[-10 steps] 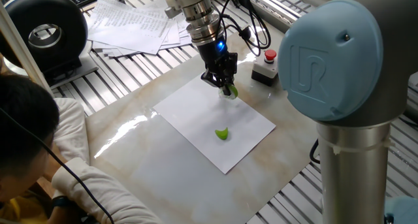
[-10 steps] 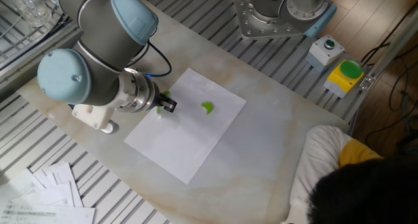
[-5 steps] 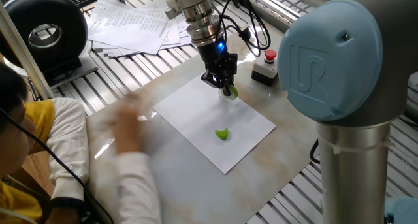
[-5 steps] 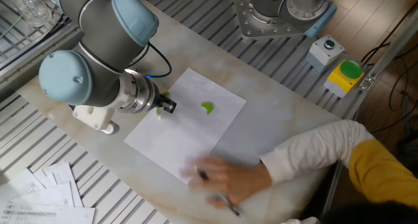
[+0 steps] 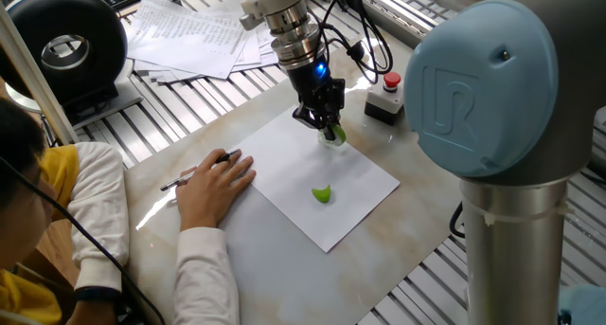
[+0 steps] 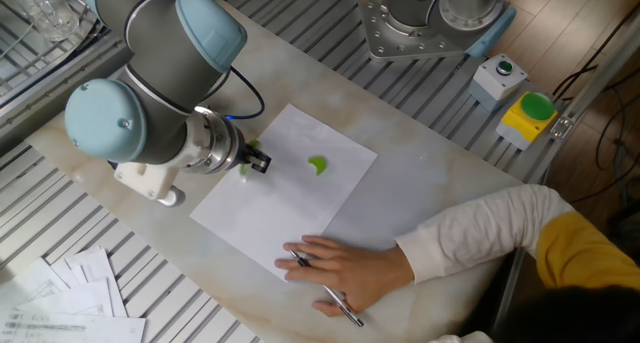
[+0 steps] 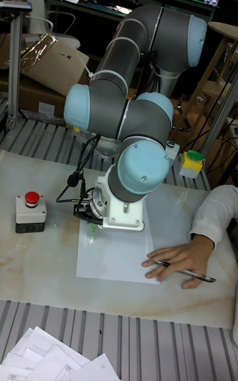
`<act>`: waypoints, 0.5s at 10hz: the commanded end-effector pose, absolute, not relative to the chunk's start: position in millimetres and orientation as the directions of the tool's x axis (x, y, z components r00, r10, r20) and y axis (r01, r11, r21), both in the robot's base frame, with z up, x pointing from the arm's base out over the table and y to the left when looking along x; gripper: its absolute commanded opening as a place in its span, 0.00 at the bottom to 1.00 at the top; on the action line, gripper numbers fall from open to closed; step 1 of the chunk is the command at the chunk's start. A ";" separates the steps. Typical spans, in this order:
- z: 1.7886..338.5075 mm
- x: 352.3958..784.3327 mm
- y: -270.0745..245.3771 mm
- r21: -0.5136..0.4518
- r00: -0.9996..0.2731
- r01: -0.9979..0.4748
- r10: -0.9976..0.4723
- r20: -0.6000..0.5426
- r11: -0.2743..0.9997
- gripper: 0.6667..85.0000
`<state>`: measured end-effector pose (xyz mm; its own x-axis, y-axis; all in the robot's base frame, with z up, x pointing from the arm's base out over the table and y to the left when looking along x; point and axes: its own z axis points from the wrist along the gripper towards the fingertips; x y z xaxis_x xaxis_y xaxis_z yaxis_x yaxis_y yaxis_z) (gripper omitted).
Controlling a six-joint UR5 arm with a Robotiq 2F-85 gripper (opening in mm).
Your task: Use the correction tape on paper
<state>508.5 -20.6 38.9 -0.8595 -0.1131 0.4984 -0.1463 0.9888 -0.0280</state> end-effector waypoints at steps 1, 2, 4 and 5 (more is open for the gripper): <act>39.6 507.8 -17.5 -0.028 -0.860 -0.139 -0.107 0.498 0.990 0.00; 39.0 506.7 -17.5 -0.028 -0.860 -0.139 -0.107 0.498 0.990 0.00; 38.3 504.3 -17.3 -0.027 -0.860 -0.139 -0.107 0.500 0.990 0.00; 40.3 502.1 -17.5 -0.028 -0.855 -0.138 -0.105 0.508 0.990 0.00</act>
<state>504.7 -20.2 38.8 -0.8573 -0.1072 0.5035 -0.1450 0.9888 -0.0365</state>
